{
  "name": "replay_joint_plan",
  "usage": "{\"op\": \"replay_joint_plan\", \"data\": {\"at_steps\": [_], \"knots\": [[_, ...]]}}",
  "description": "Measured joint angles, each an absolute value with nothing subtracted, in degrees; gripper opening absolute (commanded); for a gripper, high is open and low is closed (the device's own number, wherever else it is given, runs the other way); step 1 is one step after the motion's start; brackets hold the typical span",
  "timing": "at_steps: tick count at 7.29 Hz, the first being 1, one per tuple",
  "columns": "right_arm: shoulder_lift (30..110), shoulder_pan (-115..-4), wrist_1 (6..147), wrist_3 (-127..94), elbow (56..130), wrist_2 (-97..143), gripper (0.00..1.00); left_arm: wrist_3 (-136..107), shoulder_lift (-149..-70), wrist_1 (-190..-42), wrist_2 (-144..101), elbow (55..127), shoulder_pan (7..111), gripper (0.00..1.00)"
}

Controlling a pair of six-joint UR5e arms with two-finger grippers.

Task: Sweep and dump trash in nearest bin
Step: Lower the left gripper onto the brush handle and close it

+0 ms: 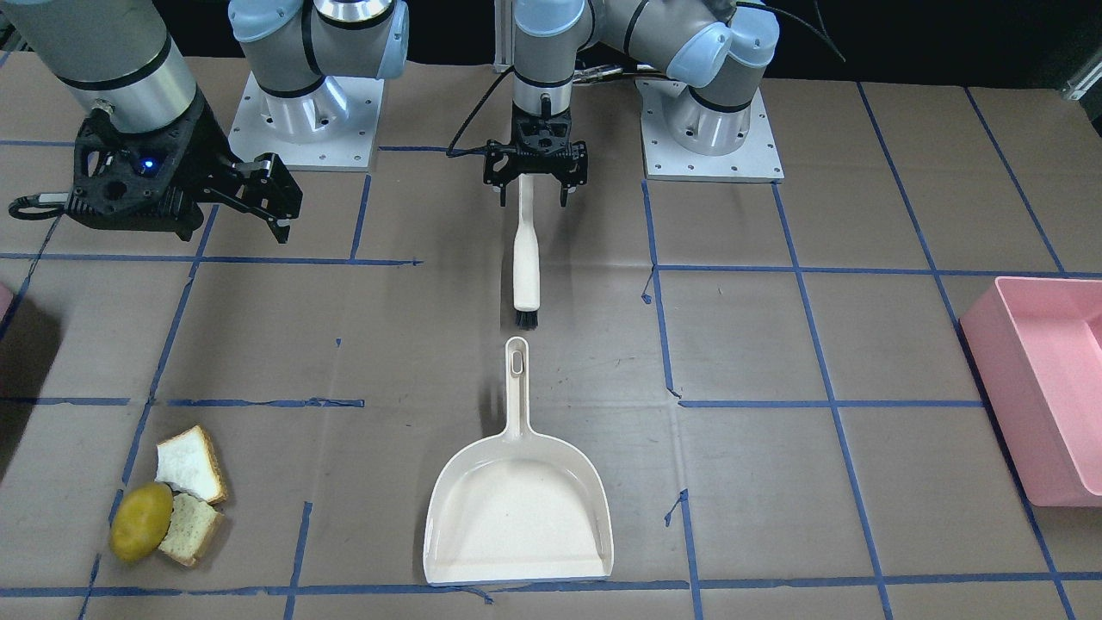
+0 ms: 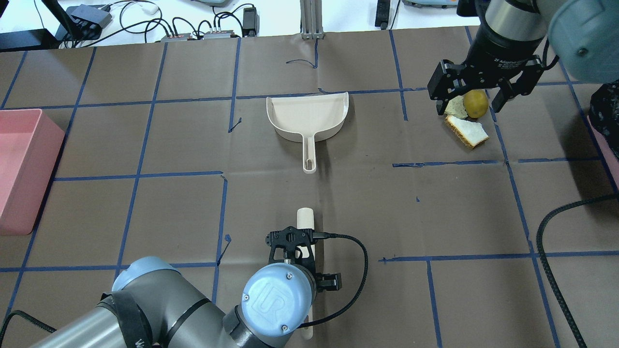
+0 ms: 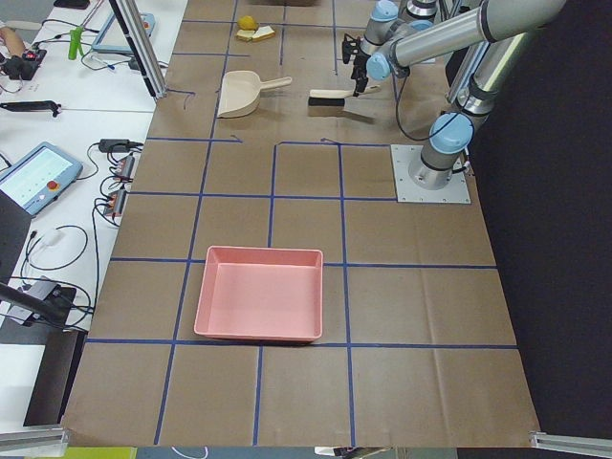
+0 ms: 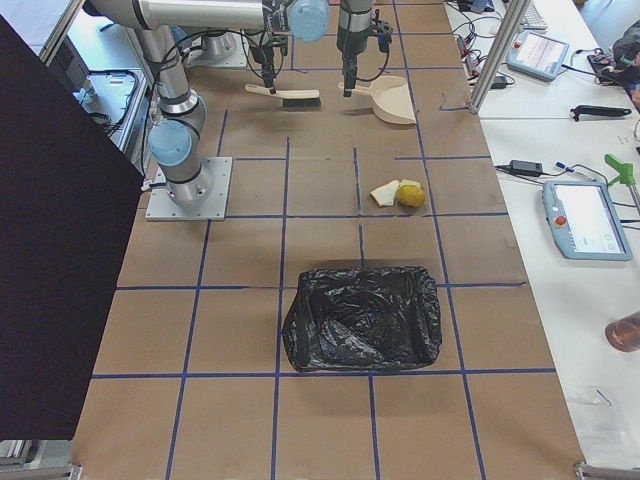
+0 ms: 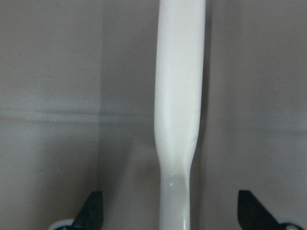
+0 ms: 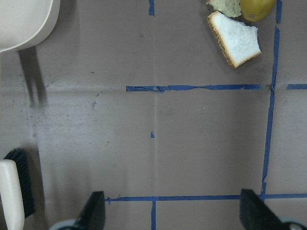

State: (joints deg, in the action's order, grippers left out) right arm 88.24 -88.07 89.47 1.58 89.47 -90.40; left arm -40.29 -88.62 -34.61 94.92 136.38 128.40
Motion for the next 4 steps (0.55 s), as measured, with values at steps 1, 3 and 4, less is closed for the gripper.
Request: {"op": "replay_joint_plan", "data": {"at_steps": [1,3,4], "knots": [[88.2,-88.1,89.5,1.6,89.5,-90.4,1.00,-40.8,-88.9,-31.9,95.3,138.0,129.0,1.00],[88.2,-88.1,89.5,1.6,89.5,-90.4,1.00,-41.3,-89.1,-29.8,95.6,139.1,129.3,1.00],[88.2,-88.1,89.5,1.6,89.5,-90.4,1.00,-41.8,-89.1,-29.4,95.6,139.3,129.3,0.99]]}}
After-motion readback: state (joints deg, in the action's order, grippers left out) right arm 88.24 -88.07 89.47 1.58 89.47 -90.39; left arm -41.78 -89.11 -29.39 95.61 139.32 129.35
